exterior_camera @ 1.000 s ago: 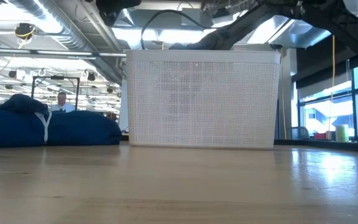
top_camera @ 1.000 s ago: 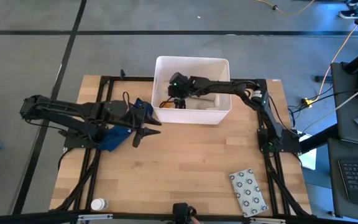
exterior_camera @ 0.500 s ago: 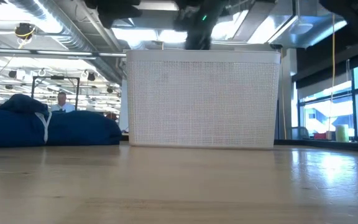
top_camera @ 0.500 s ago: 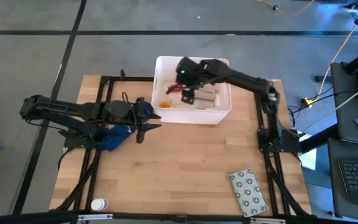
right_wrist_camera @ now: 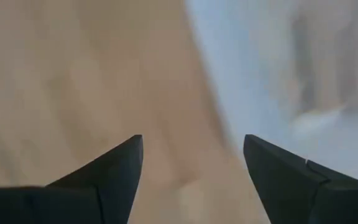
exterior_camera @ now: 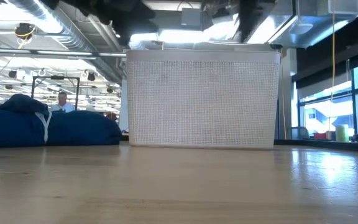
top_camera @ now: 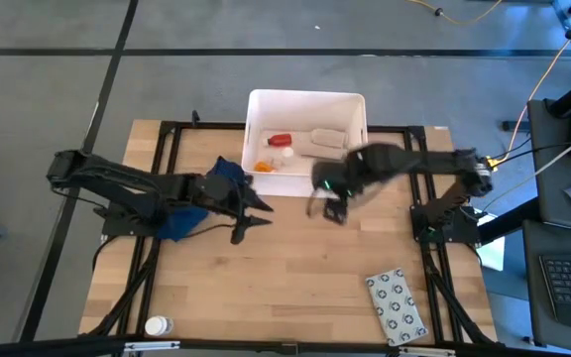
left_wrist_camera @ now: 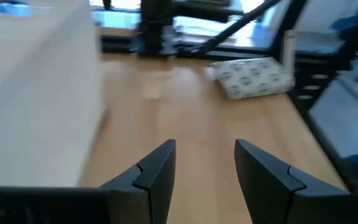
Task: Pick & place medical supplies in basket/bin
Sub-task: Put the light blue mailer bag into the white bin
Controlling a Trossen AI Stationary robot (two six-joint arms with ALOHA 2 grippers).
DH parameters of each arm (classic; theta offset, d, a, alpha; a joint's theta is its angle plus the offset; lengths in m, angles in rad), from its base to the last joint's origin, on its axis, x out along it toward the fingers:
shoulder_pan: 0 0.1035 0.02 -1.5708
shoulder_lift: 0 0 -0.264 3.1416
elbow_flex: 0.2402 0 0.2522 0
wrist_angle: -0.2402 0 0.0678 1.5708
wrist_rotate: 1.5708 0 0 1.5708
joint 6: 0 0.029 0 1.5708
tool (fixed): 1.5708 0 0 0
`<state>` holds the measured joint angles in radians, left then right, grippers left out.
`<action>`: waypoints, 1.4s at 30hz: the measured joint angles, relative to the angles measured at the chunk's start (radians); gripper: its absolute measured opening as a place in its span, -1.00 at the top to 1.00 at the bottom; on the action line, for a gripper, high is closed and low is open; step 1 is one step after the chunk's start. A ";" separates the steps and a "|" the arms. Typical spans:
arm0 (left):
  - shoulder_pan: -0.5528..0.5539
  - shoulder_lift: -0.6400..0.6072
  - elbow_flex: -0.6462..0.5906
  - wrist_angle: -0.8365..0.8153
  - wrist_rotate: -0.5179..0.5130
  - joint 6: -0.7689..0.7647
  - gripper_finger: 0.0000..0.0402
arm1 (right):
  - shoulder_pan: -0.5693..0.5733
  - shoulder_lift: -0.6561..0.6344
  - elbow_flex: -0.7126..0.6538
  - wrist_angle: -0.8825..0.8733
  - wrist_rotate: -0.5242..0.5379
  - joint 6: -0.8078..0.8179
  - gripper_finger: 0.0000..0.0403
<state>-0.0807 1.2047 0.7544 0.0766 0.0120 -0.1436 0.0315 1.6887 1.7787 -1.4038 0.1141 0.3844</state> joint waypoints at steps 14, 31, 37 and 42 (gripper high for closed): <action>-0.111 0.416 0.045 0.566 0.139 0.166 0.22 | 0.500 -0.263 -0.647 0.209 -0.048 0.994 -0.39; -0.174 0.814 0.352 0.546 0.138 0.190 0.22 | 0.805 -0.234 -0.805 0.411 -0.256 1.637 -0.39; -0.174 0.808 0.351 0.516 0.139 0.183 0.22 | 0.876 -0.164 -0.805 0.482 -0.324 1.695 -0.39; -0.174 0.807 0.351 0.513 0.140 0.190 0.22 | 0.894 -0.079 -0.804 0.541 -0.321 1.699 -0.39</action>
<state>-0.2546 2.0113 1.1057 0.5893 0.1515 0.0465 0.9250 1.6101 0.9742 -0.8625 -0.2073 2.0836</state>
